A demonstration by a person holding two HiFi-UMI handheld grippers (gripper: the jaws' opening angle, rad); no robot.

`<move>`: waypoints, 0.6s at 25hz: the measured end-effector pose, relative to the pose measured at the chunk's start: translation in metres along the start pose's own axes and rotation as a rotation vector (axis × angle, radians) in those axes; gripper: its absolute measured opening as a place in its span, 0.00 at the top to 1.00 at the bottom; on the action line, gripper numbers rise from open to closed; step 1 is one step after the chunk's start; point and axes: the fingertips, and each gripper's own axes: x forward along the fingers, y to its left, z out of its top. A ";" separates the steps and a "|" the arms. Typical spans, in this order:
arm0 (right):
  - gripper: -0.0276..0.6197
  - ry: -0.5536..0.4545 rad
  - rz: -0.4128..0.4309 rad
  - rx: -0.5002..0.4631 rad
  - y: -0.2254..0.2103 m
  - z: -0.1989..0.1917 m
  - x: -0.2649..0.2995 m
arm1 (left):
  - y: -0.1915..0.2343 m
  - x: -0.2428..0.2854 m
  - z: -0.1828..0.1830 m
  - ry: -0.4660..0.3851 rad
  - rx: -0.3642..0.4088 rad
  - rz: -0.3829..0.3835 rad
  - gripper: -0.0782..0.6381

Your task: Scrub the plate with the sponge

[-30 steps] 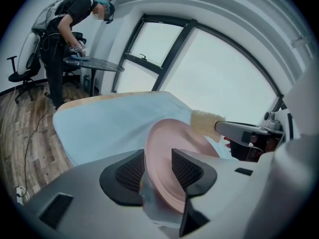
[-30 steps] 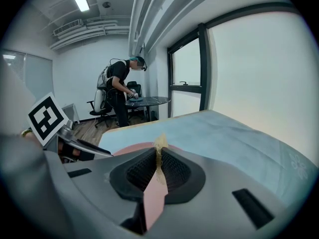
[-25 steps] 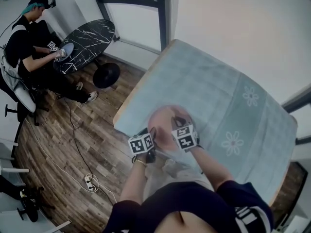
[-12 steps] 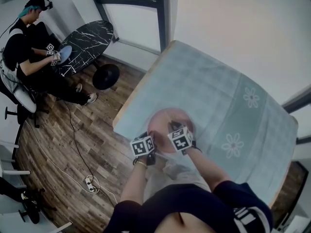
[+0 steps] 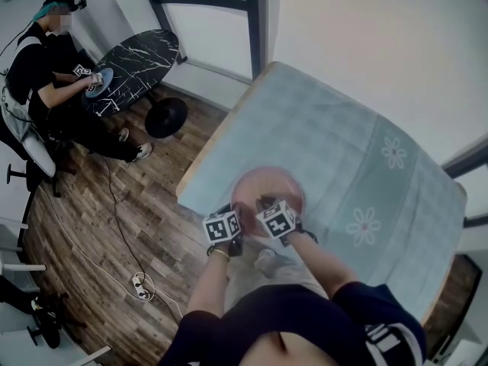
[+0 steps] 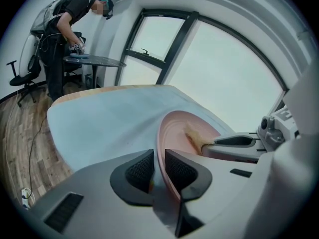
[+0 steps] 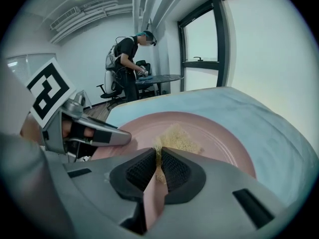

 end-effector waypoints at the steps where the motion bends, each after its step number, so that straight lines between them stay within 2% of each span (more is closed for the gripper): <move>1: 0.90 0.006 0.011 -0.010 0.004 -0.002 0.001 | 0.000 0.001 0.001 -0.001 0.000 -0.002 0.78; 11: 0.90 0.065 0.116 -0.074 0.044 -0.026 -0.004 | 0.003 0.003 -0.001 -0.007 0.012 -0.003 0.78; 15: 0.90 0.115 0.164 -0.069 0.056 -0.037 -0.009 | 0.004 0.002 0.000 -0.008 0.012 -0.002 0.78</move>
